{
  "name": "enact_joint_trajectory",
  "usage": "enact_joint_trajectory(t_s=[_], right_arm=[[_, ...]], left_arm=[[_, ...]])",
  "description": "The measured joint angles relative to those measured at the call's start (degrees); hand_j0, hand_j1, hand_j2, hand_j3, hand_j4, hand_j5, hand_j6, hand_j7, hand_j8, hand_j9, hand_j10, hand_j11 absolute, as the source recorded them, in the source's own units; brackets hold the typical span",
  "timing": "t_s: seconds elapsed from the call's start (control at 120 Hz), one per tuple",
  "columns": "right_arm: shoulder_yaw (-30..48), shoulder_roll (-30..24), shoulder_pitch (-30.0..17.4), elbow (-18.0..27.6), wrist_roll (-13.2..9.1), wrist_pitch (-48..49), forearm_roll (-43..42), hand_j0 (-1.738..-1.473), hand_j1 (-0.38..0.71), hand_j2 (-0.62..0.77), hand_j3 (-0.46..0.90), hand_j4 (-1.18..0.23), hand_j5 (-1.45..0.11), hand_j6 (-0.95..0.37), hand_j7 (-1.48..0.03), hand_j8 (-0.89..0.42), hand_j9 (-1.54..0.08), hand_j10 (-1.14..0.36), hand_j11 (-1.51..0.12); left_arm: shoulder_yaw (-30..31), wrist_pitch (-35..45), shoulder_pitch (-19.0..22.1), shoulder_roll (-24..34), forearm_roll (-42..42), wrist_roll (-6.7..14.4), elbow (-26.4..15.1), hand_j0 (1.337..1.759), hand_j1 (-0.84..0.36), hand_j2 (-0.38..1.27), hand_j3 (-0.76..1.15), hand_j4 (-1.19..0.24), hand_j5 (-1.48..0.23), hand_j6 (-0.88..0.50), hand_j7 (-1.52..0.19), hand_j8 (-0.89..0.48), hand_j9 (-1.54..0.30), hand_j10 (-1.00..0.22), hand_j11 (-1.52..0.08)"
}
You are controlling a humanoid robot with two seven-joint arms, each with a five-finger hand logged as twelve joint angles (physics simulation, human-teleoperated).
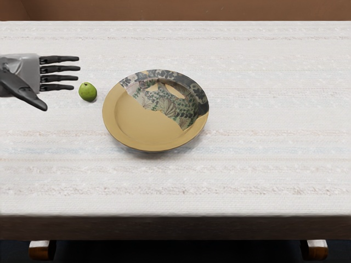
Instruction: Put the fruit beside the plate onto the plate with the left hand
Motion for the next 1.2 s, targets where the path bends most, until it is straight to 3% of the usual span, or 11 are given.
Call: enact_joint_trajectory(t_s=[0.25,0.342,0.525,0.717,0.883,0.942,1.042,1.2], right_arm=[[-0.2,0.0,0.2,0.1,0.1,0.2,-0.1,-1.658,-0.31,-0.01,0.0,-0.03,-0.04,-0.03,-0.04,-0.03,-0.04,-0.03,-0.04],[-0.2,0.0,0.2,0.1,0.1,0.2,-0.1,-1.658,-0.31,-0.01,0.0,-0.03,-0.04,-0.03,-0.04,-0.03,-0.04,-0.03,-0.04],[-0.2,0.0,0.3,0.1,0.0,0.2,-0.1,-1.658,-0.31,-0.01,0.0,-0.03,-0.04,-0.03,-0.04,-0.03,-0.04,-0.03,-0.04],[0.0,0.0,0.4,0.0,0.0,0.2,-0.1,-1.658,-0.31,-0.01,0.0,-0.03,-0.04,-0.03,-0.04,-0.03,-0.04,-0.03,-0.04],[0.1,0.0,0.6,0.0,0.0,0.2,-0.1,-1.658,-0.31,-0.01,0.0,-0.03,-0.04,-0.03,-0.04,-0.03,-0.04,-0.03,-0.04],[0.1,0.0,0.7,0.0,0.0,0.2,-0.1,-1.658,-0.31,-0.01,0.0,-0.03,-0.04,-0.03,-0.04,-0.03,-0.04,-0.03,-0.04],[0.1,0.0,0.7,0.0,0.0,0.2,0.0,-1.658,-0.31,-0.01,0.0,-0.03,-0.04,-0.03,-0.04,-0.03,-0.04,-0.03,-0.04],[0.1,0.0,0.7,0.0,0.0,0.2,0.0,-1.658,-0.31,-0.01,0.0,-0.03,-0.04,-0.03,-0.04,-0.03,-0.04,-0.03,-0.04]], left_arm=[[0.2,0.0,-0.6,-1.5,0.0,0.0,-0.9,1.658,0.35,0.0,0.0,0.0,0.0,0.0,0.0,0.0,0.0,0.0,0.0],[0.3,0.0,-1.9,-4.8,1.0,0.0,-0.8,1.658,0.35,0.0,0.0,0.0,0.0,0.0,0.0,0.0,0.0,0.0,0.0],[0.2,0.0,-6.2,-9.9,15.4,0.4,-0.6,1.658,0.35,0.0,0.0,0.0,0.0,0.0,0.0,0.0,0.0,0.0,0.0],[0.0,0.0,-9.6,-15.7,34.6,4.1,0.3,1.658,0.35,0.0,0.0,0.0,0.0,0.0,0.0,0.0,0.0,0.0,0.0],[0.0,0.0,-13.0,-17.4,40.2,11.8,2.5,1.658,0.35,0.0,0.0,0.0,0.0,0.0,0.0,0.0,0.0,0.0,0.0],[0.1,0.1,-13.2,-18.9,42.8,13.6,3.1,1.658,0.35,0.0,0.0,0.0,0.0,0.0,0.0,0.0,0.0,0.0,0.0],[0.2,2.5,-12.7,-21.2,49.6,15.0,3.8,1.658,0.35,0.0,0.0,0.0,0.0,0.0,0.0,0.0,0.0,0.0,0.0],[0.3,7.6,-12.0,-23.9,58.9,15.8,4.6,1.658,0.35,0.0,0.0,0.0,0.0,0.0,0.0,0.0,0.0,0.0,0.0]])
